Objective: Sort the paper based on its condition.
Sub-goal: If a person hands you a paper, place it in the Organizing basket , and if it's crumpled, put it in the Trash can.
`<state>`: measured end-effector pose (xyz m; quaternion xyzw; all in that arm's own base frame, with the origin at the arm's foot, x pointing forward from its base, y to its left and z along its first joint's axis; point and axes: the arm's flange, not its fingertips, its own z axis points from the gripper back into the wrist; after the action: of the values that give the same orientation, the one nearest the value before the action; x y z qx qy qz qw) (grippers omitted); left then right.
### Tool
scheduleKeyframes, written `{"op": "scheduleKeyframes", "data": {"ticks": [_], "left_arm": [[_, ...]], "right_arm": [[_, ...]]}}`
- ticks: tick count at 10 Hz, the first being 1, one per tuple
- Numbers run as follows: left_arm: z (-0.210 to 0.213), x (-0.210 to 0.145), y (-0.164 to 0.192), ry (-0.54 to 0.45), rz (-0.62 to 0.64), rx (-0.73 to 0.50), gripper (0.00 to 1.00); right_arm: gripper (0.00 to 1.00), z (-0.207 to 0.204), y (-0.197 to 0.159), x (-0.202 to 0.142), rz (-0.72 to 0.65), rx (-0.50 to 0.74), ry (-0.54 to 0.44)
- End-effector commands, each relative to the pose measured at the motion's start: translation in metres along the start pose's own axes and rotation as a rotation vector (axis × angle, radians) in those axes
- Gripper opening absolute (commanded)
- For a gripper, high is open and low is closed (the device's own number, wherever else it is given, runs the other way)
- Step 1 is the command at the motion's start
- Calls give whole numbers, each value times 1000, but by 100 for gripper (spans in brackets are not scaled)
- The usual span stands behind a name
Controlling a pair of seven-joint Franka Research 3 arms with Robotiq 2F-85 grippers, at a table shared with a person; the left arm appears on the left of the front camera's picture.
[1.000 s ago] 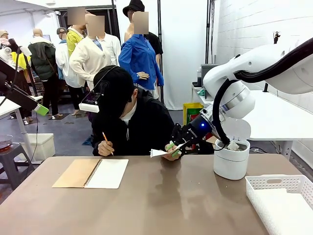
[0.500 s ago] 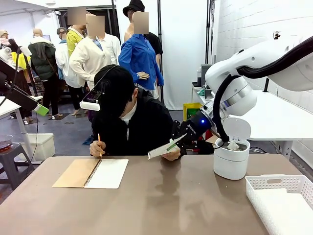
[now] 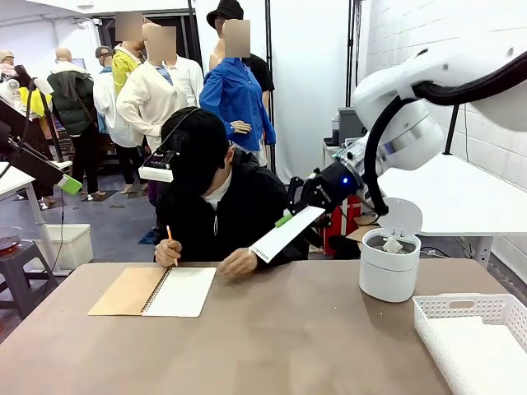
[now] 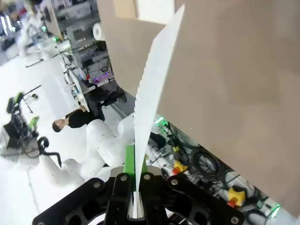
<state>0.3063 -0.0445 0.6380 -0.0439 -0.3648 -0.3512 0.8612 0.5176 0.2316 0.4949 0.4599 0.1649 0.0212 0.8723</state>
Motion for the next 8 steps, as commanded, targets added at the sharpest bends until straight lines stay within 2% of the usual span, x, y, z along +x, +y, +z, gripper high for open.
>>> {"op": "scheduleKeyframes", "data": {"ticks": [1,3,4,5,8], "left_arm": [[0,0,0,1,2,-1,100],[0,0,0,1,2,-1,100],[0,0,0,1,2,-1,100],[0,0,0,1,2,-1,100],[0,0,0,1,2,-1,100]], "right_arm": [[0,30,21,-32,289,-84,25],[0,54,43,-60,398,-241,-96],[0,65,48,-73,467,-330,-98],[0,83,55,-86,537,-448,-165],[0,125,63,-124,699,-638,-352]]}}
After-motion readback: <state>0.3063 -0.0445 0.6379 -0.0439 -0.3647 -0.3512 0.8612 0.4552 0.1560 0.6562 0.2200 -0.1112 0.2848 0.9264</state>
